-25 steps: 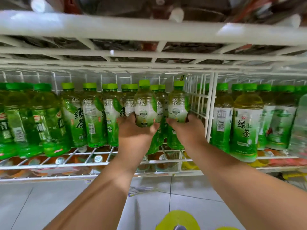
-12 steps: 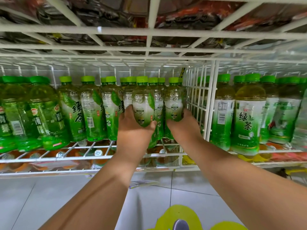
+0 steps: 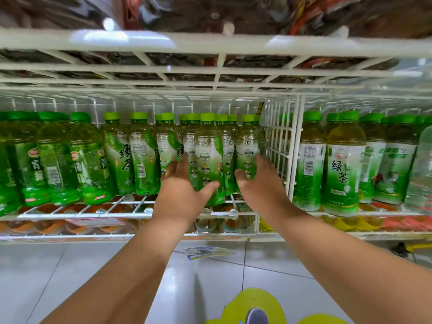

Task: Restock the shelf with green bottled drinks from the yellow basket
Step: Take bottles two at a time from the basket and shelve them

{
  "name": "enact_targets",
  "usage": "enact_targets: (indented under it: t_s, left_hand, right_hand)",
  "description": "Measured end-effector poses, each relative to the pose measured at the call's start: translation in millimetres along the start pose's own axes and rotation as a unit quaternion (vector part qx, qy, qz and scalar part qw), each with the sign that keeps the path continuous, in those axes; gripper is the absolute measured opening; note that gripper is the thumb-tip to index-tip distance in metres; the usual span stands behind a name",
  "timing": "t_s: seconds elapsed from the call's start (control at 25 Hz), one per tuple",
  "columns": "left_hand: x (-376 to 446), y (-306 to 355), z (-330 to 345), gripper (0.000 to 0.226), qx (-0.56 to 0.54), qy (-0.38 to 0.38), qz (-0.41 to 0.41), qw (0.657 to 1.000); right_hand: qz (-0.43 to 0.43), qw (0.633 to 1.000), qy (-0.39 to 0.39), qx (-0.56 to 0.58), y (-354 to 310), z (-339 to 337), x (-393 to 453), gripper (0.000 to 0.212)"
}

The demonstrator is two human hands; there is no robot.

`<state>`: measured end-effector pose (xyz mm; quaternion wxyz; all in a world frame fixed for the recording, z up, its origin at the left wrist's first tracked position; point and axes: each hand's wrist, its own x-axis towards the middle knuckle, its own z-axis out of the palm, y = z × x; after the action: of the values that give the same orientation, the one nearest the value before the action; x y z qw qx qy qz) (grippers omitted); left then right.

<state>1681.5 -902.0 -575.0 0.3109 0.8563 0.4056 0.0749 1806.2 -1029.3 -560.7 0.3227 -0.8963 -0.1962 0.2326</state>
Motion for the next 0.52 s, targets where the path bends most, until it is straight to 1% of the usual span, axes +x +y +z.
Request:
enact_targets:
  t_s: [0.12,0.24,0.32,0.36,0.52]
  left_hand:
    - [-13,9,-17,0.092,0.078,0.011,0.021,0.997]
    - [-35,15,-46,0.087,0.162,0.029,0.069,0.984]
    - [-59,21,-70,0.083,0.187,0.055,0.083,0.977]
    - [-76,25,-80,0.084,0.193,0.056,0.073,0.977]
    - [-140,63,-141,0.085,0.209,0.037,0.065,0.975]
  right_hand:
    - [-0.063,0.993,-0.008,-0.096,-1,-7,-21,0.076]
    - [-0.120,0.974,-0.001,-0.192,0,-27,-41,0.076]
    - [-0.154,0.963,-0.009,-0.223,-8,-50,-65,0.076]
    - [-0.167,0.958,-0.010,-0.232,-12,-62,-82,0.076]
    - [-0.207,0.942,-0.007,-0.264,-40,-126,-156,0.077]
